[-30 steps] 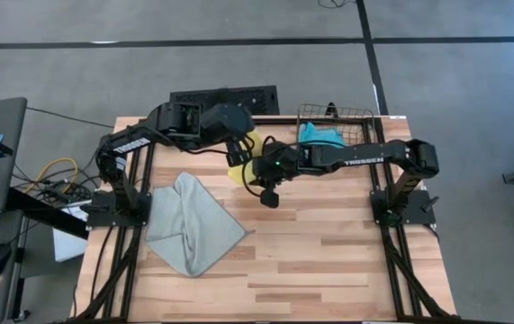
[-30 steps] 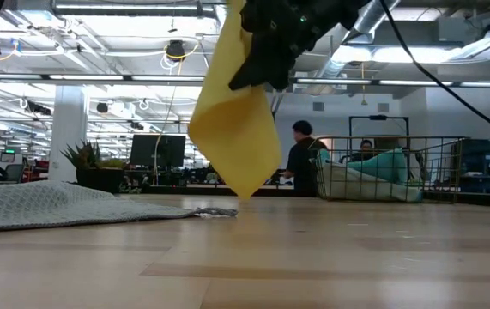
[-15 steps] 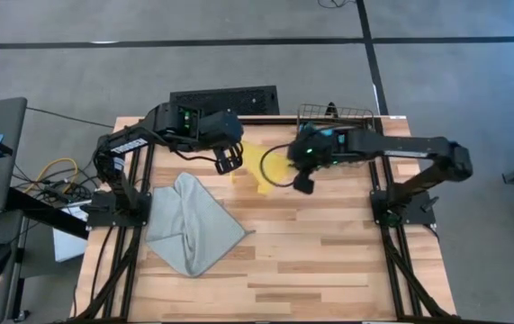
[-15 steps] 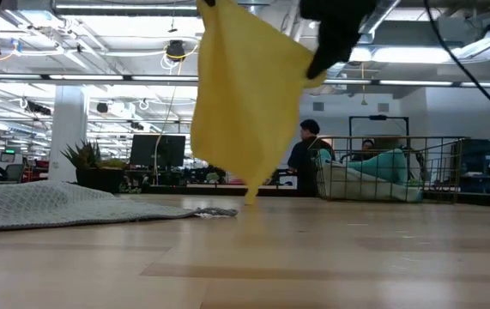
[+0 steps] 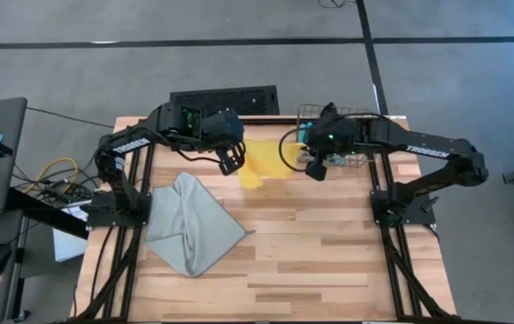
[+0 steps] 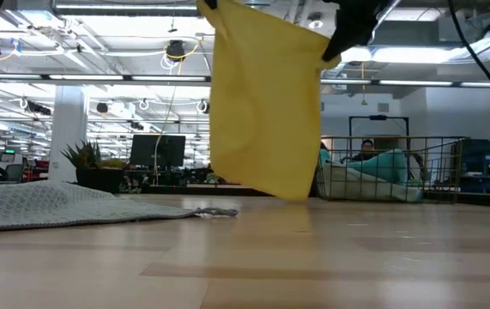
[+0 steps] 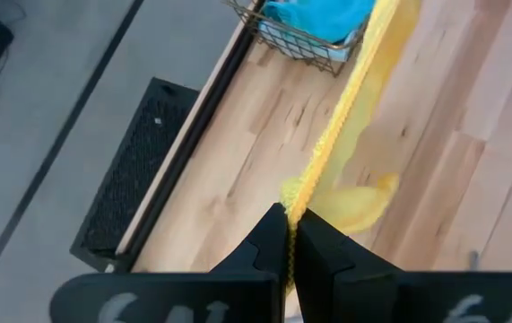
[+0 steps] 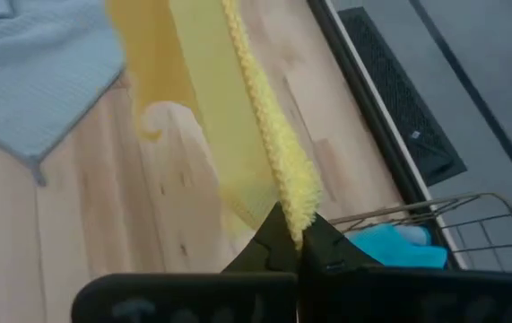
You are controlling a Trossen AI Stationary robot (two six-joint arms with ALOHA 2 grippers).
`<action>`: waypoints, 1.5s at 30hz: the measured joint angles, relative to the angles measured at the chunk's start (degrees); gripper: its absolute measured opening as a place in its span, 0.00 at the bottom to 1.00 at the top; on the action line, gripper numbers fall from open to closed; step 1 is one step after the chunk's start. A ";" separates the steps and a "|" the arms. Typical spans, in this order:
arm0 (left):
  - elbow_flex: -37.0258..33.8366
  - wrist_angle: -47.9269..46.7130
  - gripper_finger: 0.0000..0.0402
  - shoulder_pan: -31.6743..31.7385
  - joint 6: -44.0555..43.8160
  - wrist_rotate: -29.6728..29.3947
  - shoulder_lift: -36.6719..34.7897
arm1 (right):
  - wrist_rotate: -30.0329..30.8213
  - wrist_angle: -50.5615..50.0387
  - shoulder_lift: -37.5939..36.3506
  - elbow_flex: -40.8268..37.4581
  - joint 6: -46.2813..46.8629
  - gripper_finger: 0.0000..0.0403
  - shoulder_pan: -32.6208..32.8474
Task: Fold microfiber towels
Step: Fold the yellow microfiber cloth
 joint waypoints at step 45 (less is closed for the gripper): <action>-27.03 0.70 0.00 -5.96 -7.15 7.24 0.00 | -2.73 -6.68 4.76 -0.03 -9.00 0.01 7.51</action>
